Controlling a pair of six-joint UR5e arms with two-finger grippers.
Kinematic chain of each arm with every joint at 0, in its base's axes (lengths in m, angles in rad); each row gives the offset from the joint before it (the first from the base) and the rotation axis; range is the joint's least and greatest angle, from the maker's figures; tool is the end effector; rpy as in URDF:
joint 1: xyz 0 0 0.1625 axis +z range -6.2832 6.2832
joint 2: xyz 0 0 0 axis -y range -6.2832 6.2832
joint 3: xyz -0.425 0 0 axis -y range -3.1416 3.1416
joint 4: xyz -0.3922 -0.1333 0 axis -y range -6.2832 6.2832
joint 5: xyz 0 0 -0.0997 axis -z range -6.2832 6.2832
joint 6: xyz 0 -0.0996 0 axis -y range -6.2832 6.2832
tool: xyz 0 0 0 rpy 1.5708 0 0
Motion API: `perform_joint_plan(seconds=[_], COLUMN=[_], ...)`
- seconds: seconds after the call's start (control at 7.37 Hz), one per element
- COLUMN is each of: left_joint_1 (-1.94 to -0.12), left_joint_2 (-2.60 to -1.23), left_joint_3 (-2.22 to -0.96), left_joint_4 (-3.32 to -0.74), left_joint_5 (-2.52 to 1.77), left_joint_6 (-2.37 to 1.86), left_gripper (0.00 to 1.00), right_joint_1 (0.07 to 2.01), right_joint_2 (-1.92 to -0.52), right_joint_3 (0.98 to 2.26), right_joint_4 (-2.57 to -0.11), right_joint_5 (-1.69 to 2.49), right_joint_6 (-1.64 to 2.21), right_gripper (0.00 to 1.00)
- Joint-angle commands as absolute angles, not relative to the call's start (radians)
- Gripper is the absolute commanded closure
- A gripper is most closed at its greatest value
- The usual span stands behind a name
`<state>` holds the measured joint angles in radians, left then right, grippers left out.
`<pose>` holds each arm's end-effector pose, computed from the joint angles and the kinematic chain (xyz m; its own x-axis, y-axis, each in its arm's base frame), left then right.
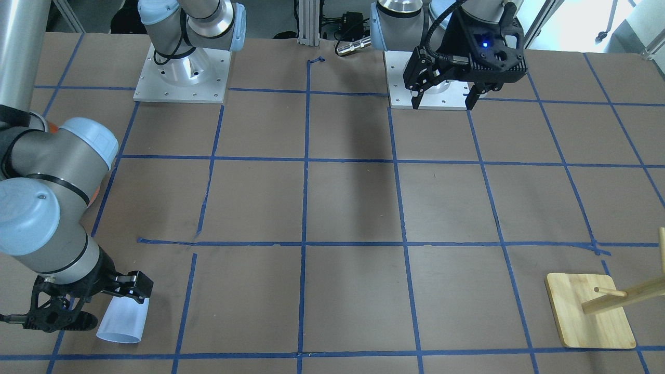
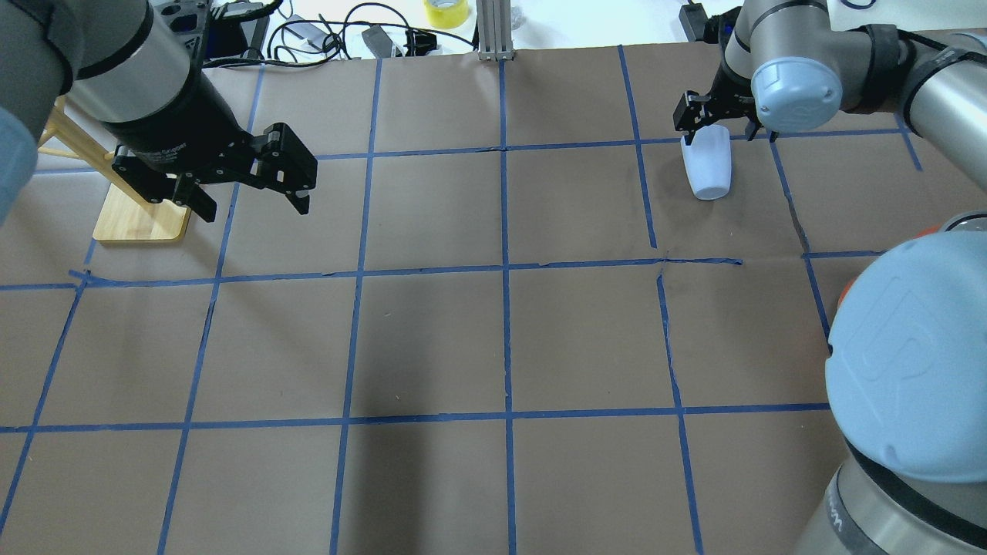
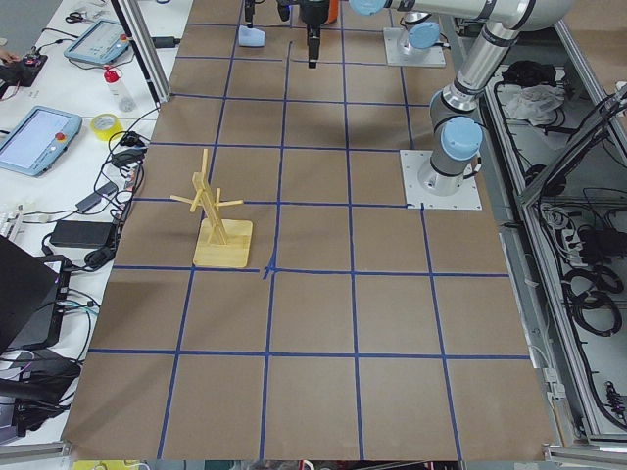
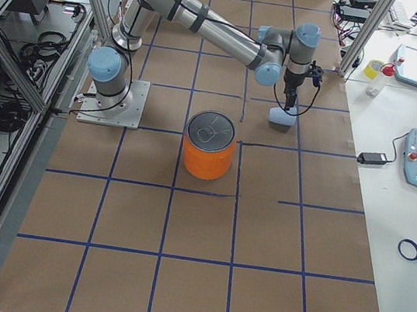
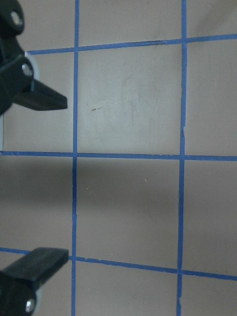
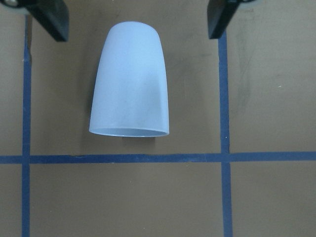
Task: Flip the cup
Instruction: 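Lower the right gripper over the upside-down light-blue cup and grasp it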
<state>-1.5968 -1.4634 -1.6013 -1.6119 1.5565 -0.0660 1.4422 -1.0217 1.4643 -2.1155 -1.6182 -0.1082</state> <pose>-0.1463 -0.4450 0.5192 -0.9991 -0.0394 0.0166 -0.0400 0.9986 -0.0348 0.0396 -0.6964 0.2682 -0.9980 0.0256 0.0579 0.0199 0.9952 -0.0962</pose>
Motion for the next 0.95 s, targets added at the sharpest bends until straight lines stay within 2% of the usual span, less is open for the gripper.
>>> perform_joint_plan(seconds=[0.0, 0.81], left_joint_1=[-1.597, -1.597], left_joint_2=[-1.463, -1.463], left_joint_3=[-1.600, -1.600], left_joint_4=[-1.611, -1.611], left_joint_5=[1.555, 1.555], left_joint_6=[-0.066, -0.066], left_gripper=[0.00, 0.00], right_joint_1=[1.428, 1.428], right_joint_2=[-0.957, -0.890], right_joint_3=[1.463, 1.451], right_joint_4=[-2.184, -2.195], right_joint_5=[-1.614, -1.605], right_joint_6=[-0.101, -0.097], right_gripper=[0.00, 0.00])
